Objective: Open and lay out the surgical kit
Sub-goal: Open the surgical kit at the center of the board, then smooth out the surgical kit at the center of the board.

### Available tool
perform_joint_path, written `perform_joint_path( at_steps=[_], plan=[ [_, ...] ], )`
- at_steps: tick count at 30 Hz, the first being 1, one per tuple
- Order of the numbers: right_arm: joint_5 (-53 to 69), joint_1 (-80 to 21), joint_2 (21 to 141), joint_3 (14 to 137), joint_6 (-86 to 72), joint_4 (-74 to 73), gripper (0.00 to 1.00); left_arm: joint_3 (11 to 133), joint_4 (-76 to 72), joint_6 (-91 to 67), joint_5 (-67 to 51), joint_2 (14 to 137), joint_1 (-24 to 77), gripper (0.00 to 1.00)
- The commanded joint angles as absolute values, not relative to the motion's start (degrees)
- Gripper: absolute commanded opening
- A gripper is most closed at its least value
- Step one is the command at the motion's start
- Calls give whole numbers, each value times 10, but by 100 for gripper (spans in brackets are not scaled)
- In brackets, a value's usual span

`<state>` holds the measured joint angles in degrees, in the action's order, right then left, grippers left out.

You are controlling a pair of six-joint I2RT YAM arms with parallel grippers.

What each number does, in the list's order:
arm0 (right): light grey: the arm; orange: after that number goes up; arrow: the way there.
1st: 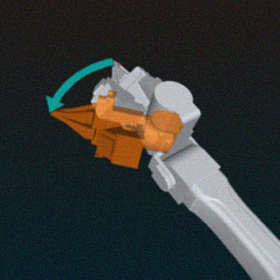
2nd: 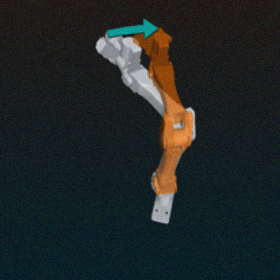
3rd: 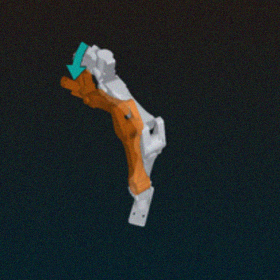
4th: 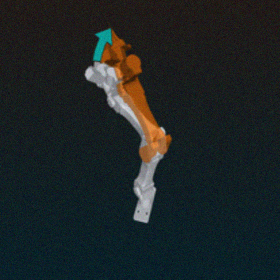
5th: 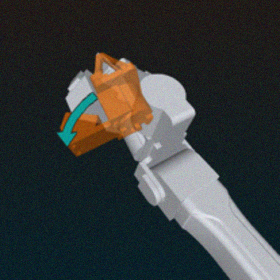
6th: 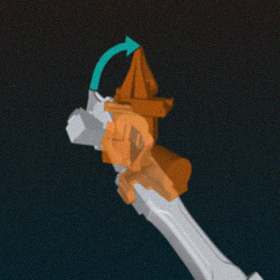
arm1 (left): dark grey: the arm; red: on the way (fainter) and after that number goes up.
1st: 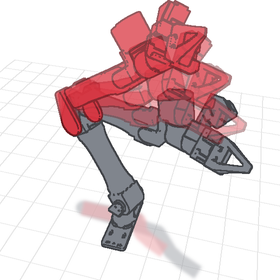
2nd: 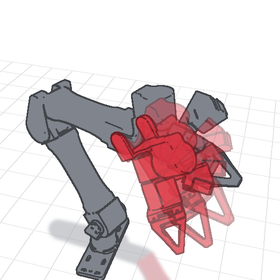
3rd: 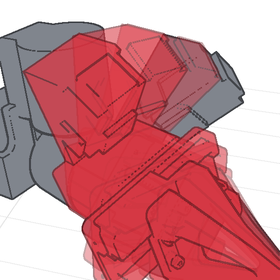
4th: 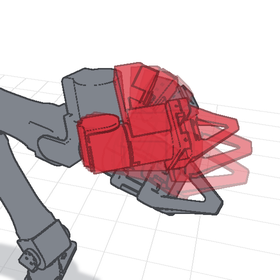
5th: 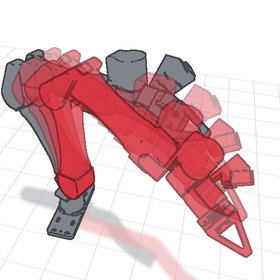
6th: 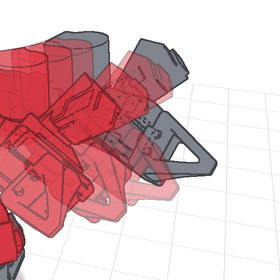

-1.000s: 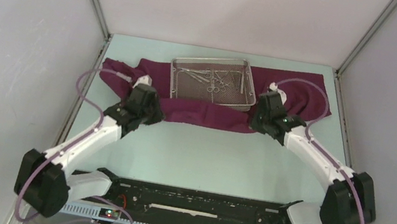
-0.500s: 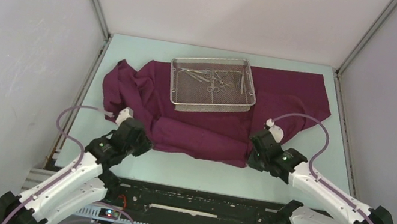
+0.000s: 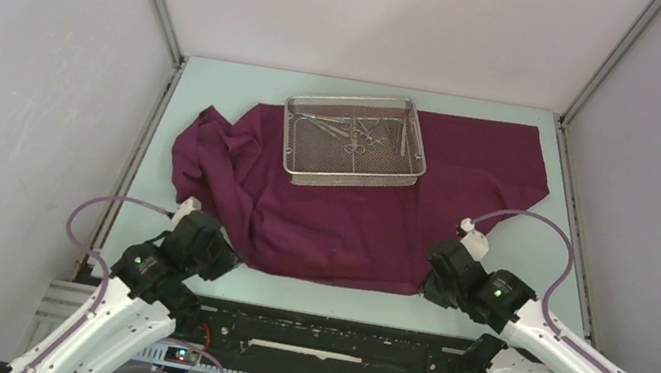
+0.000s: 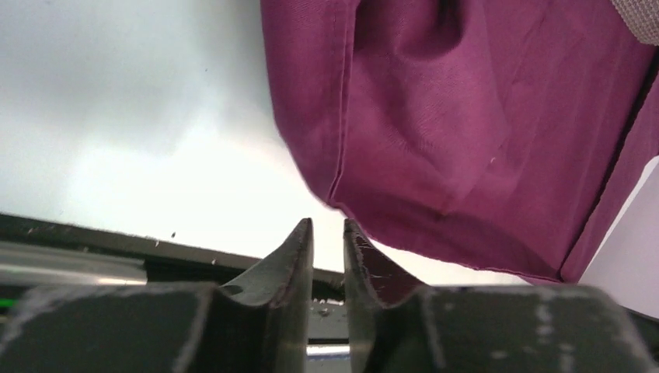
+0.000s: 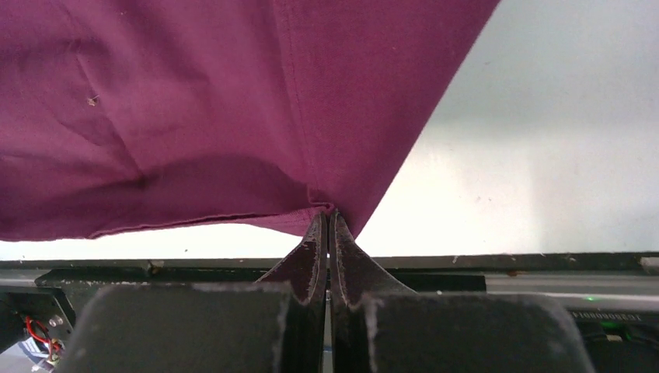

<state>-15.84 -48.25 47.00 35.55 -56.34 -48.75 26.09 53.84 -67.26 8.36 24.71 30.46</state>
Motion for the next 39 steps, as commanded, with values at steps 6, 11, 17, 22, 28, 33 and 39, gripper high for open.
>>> perform_joint_path(
  at_steps=[6,11,17,22,28,33,39],
  plan=[
    [-157,-491,425,349,-575,-571,22,368,648,-687,115,215,308,58],
    [-153,-490,447,393,-525,-547,61,460,645,-609,213,298,268,73],
    [-121,-465,519,466,-444,-514,70,552,534,-449,171,456,35,75],
    [-87,-434,565,491,-393,-474,71,635,450,-400,184,606,-15,74],
    [-46,-389,593,511,-334,-439,74,748,409,-325,201,774,-18,72],
    [-6,-351,606,521,-301,-406,74,845,433,-312,189,897,-46,59],
    [28,-316,632,526,-273,-376,74,876,445,-312,146,969,-29,52]
  ],
)
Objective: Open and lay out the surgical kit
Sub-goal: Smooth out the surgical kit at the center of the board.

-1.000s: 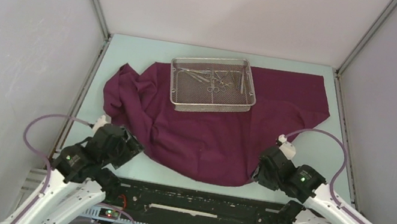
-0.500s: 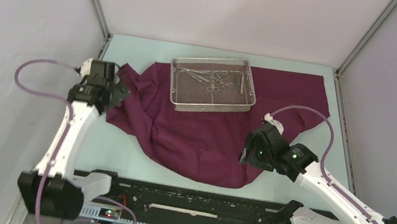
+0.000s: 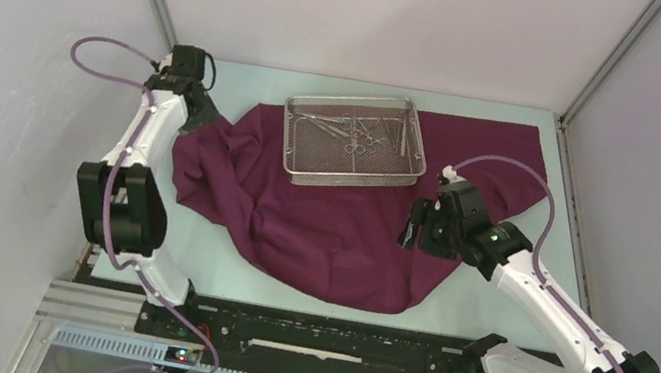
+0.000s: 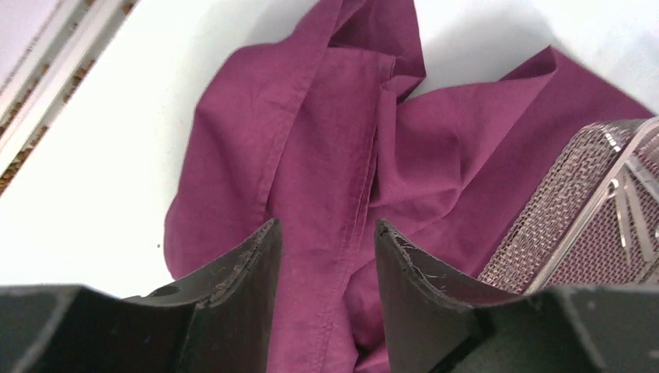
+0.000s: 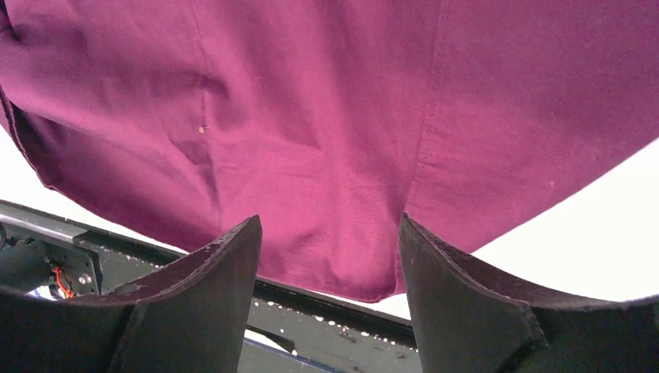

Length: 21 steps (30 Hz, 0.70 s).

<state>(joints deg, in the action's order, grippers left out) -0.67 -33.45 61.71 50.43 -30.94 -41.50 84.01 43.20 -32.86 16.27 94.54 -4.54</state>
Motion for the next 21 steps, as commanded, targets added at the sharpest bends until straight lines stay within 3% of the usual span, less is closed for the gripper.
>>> perform_joint_path(
  at_steps=[1,21],
  plan=[
    [34,-310,638,526,-271,-371,74,876,446,-312,157,978,-20,52],
    [64,-253,666,526,-252,-350,73,909,441,-326,248,1142,30,48]
  ],
)
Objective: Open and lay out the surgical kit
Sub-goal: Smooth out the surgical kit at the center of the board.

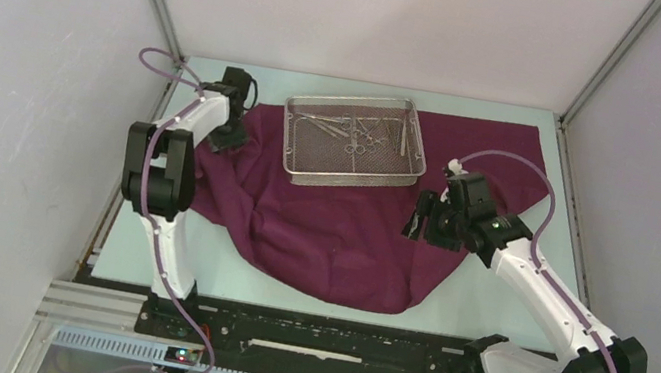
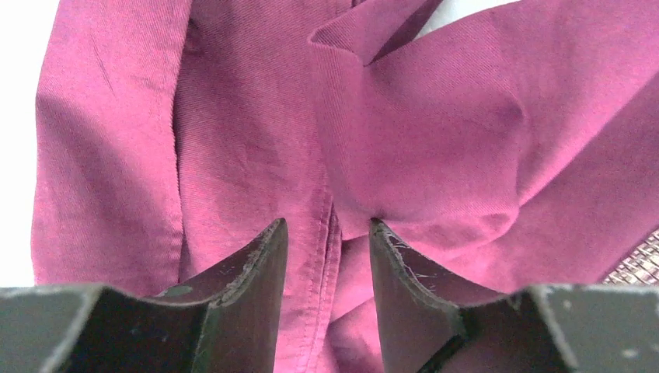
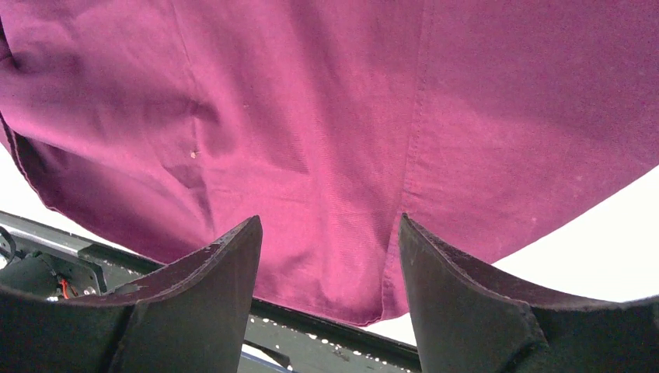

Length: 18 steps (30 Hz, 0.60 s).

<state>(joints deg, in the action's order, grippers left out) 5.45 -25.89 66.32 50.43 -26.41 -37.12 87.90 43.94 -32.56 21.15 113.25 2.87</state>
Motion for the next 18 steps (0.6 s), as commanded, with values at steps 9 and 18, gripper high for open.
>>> perform_joint_path(
  at_steps=[9,18],
  plan=[
    [62,-250,668,524,-258,-347,73,870,421,-328,241,1133,32,48],
    [57,-249,661,519,-262,-349,73,799,404,-331,242,1055,52,47]
  ],
)
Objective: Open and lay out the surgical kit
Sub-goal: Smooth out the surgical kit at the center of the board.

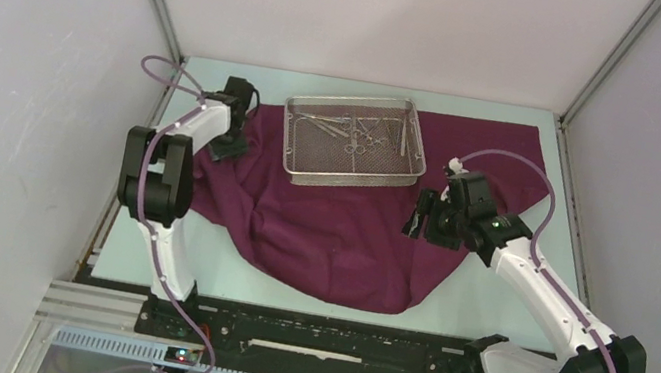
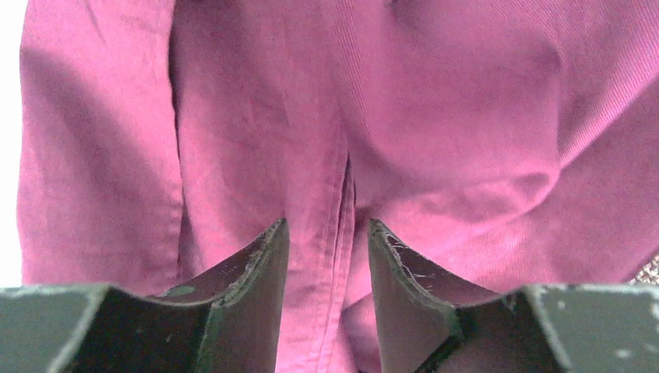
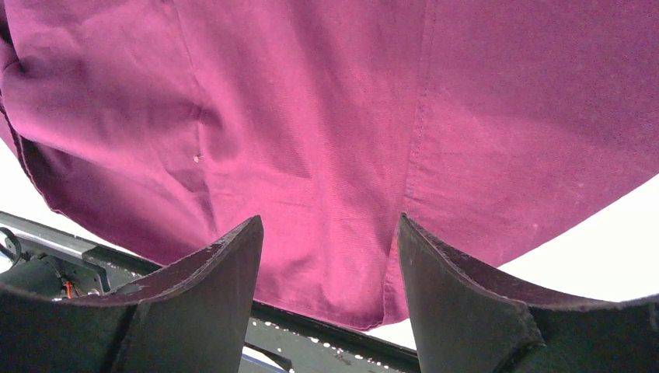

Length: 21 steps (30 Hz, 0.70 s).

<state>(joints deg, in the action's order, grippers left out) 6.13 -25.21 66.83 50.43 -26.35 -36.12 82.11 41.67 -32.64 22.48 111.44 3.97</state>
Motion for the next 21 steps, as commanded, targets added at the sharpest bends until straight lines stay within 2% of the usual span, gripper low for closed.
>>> perform_joint_path(
  at_steps=[1,15,21],
  plan=[
    [57,-249,659,518,-262,-350,73,795,405,-330,245,1051,52,47],
    [63,-246,637,508,-267,-355,73,863,459,-288,344,1142,71,49],
    [60,-245,638,508,-267,-356,73,889,460,-279,349,1144,75,50]
  ],
)
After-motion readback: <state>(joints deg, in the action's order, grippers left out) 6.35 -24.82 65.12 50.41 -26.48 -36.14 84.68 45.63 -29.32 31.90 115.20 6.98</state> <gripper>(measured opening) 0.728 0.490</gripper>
